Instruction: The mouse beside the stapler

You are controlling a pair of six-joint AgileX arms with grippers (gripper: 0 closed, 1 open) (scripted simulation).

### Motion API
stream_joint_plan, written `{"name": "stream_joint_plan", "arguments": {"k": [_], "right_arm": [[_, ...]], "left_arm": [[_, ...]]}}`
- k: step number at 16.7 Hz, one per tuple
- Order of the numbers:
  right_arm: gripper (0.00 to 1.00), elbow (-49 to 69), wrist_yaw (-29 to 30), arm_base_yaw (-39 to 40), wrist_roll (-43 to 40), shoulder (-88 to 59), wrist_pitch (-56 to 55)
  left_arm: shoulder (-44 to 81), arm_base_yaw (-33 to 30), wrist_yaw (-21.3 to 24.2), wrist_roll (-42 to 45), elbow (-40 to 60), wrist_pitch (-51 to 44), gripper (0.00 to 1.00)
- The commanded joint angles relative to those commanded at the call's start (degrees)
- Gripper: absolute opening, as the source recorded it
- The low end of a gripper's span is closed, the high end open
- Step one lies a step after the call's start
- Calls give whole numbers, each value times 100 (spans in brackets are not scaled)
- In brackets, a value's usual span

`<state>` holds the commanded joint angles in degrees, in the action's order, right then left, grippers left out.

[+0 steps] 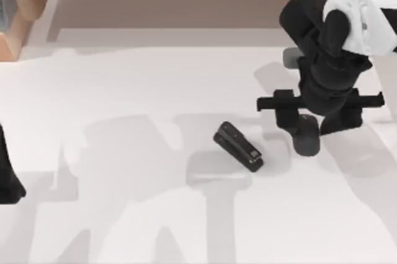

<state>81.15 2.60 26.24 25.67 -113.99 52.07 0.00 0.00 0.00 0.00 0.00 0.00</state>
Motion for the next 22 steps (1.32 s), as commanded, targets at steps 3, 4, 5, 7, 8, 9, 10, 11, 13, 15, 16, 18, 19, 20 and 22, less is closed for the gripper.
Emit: {"name": "stream_joint_plan", "arguments": {"k": [3, 4, 5, 7, 8, 9, 10, 11, 13, 15, 16, 18, 19, 20, 22], "right_arm": [[0, 0, 0, 0, 0, 0, 0], [0, 10, -11, -24, 5, 21, 9], [0, 10, -11, -24, 5, 21, 8], [0, 21, -12, -23, 5, 25, 1], [0, 30, -12, -23, 6, 30, -7], [0, 40, -12, -21, 6, 35, -17], [0, 52, -12, -20, 7, 41, -29], [0, 64, -12, -18, 8, 47, -43], [0, 87, -10, -15, 9, 59, -76], [0, 107, -7, -11, 10, 70, -113], [0, 113, -6, -9, 10, 75, -132], [0, 119, -4, -5, 10, 84, -170], [0, 118, -3, -4, 10, 87, -189], [0, 113, -2, -3, 9, 88, -207], [0, 92, 0, -3, 6, 80, -243]], "left_arm": [[0, 0, 0, 0, 0, 0, 100], [0, 0, 0, 0, 0, 0, 100], [0, 0, 0, 0, 0, 0, 100], [0, 0, 0, 0, 0, 0, 100], [0, 0, 0, 0, 0, 0, 100], [0, 0, 0, 0, 0, 0, 100], [0, 0, 0, 0, 0, 0, 100], [0, 0, 0, 0, 0, 0, 100], [0, 0, 0, 0, 0, 0, 100], [0, 0, 0, 0, 0, 0, 100], [0, 0, 0, 0, 0, 0, 100], [0, 0, 0, 0, 0, 0, 100], [0, 0, 0, 0, 0, 0, 100], [0, 0, 0, 0, 0, 0, 100], [0, 0, 0, 0, 0, 0, 100]]}}
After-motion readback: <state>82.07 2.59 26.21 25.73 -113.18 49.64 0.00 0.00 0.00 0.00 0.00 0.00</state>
